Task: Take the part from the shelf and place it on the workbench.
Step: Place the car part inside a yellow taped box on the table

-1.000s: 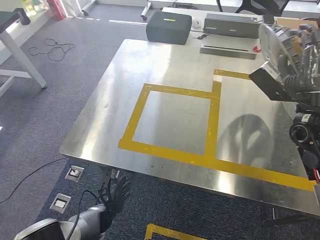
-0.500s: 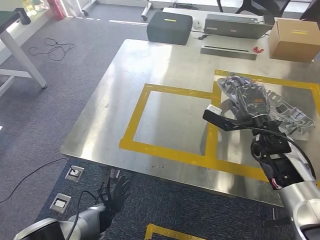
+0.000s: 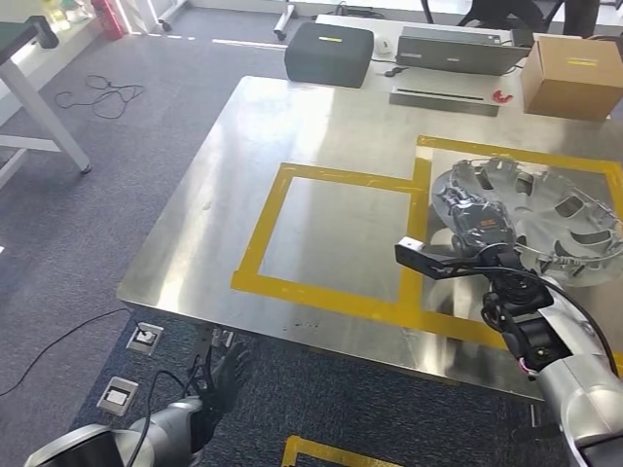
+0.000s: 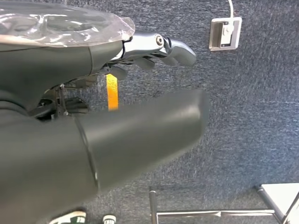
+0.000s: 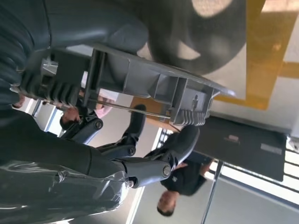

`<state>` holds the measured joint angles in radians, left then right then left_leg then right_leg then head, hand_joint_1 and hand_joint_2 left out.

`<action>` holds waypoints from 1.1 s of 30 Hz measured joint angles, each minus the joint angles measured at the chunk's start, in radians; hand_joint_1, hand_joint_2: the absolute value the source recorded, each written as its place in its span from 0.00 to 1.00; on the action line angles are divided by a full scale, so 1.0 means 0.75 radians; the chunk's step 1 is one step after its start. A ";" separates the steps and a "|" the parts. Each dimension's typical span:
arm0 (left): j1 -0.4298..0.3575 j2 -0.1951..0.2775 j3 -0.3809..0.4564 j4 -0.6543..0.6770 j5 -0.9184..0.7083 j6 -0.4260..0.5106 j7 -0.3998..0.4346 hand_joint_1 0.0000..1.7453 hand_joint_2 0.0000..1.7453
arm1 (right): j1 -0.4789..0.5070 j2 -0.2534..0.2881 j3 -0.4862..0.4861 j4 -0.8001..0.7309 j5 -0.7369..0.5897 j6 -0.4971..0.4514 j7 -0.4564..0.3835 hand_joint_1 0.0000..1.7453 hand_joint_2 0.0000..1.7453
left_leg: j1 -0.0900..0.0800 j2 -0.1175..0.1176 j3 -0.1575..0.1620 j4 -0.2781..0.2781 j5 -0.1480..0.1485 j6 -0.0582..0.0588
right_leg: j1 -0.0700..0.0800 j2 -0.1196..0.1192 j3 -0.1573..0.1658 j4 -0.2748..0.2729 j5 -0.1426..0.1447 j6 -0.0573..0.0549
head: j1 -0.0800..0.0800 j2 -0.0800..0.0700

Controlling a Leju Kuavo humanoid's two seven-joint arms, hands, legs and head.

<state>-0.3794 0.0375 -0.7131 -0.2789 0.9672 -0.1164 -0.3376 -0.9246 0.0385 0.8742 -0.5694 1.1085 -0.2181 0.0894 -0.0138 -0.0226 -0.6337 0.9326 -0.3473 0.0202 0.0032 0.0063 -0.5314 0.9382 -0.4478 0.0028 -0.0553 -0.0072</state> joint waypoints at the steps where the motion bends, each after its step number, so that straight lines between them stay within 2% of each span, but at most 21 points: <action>1: 0.000 0.001 -0.001 0.000 0.000 0.000 -0.003 0.00 0.25 | 0.000 0.000 0.001 0.007 -0.003 0.018 0.005 0.00 1.00 | 0.000 0.000 0.000 0.000 0.000 0.000 | 0.000 0.000 0.000 0.000 0.000 0.000 | 0.000 0.000; 2: 0.001 0.003 -0.001 0.000 0.001 0.000 -0.006 0.00 0.00 | 0.000 0.000 0.002 0.013 -0.008 0.030 0.005 0.00 1.00 | 0.000 0.000 0.000 0.000 0.000 0.000 | 0.000 0.000 0.000 0.000 0.000 0.000 | 0.000 0.000; 20: 0.016 0.025 -0.002 0.000 0.025 -0.012 -0.024 0.00 0.00 | -0.004 -0.001 -0.020 0.011 -0.269 0.158 -0.128 0.00 1.00 | 0.000 0.002 0.003 0.000 -0.001 -0.001 | 0.000 0.002 0.001 0.000 0.000 0.000 | 0.000 0.000; 22: 0.018 0.029 -0.002 0.000 0.029 -0.018 -0.027 0.00 0.00 | 0.001 -0.003 -0.039 -0.014 -0.455 0.247 -0.197 0.00 1.00 | 0.000 0.002 0.003 0.000 -0.001 -0.001 | 0.000 0.002 0.001 0.000 0.000 0.000 | 0.000 0.000; 24: 0.022 0.033 -0.002 0.000 0.034 -0.025 -0.030 0.00 0.00 | 0.018 -0.013 -0.067 -0.064 -0.745 0.369 -0.275 0.00 1.00 | 0.000 0.003 0.004 0.000 -0.001 -0.001 | 0.000 0.002 0.002 0.000 0.000 0.000 | 0.000 0.000; 26: 0.029 0.038 -0.002 0.000 0.038 -0.033 -0.034 0.00 0.00 | 0.054 -0.039 -0.098 -0.160 -1.122 0.452 -0.322 0.00 1.00 | 0.001 0.003 0.004 0.000 -0.001 -0.002 | 0.000 0.002 0.002 0.000 0.000 0.000 | 0.000 0.000; 29: 0.041 0.049 -0.002 0.000 0.043 -0.040 -0.035 0.00 0.00 | 0.118 -0.102 -0.151 -0.369 -1.728 0.491 -0.340 0.00 1.00 | 0.000 0.003 0.004 0.000 -0.002 -0.003 | 0.000 0.003 0.002 0.000 -0.001 0.000 | 0.000 0.000; 31: 0.045 0.054 -0.002 0.000 0.045 -0.040 -0.035 0.00 0.00 | 0.143 -0.139 -0.181 -0.486 -1.906 0.496 -0.336 0.00 1.00 | 0.000 0.003 0.004 0.000 -0.003 -0.003 | -0.001 0.003 0.002 0.000 -0.001 0.000 | 0.000 0.000; 33: 0.046 0.059 -0.002 0.000 0.045 -0.040 -0.035 0.00 0.00 | 0.165 -0.175 -0.204 -0.592 -1.922 0.500 -0.334 0.00 1.00 | 0.000 0.003 0.004 0.000 -0.003 -0.003 | -0.001 0.003 0.002 0.000 -0.001 0.001 | 0.000 0.000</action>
<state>-0.3445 0.0815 -0.7144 -0.2789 1.0010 -0.1464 -0.3635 -0.8008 -0.0926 0.7210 -1.0133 -0.3334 0.1566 -0.1609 -0.0135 -0.0205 -0.6303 0.9329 -0.3493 0.0180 0.0028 0.0087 -0.5299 0.9379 -0.4486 0.0033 -0.0550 -0.0072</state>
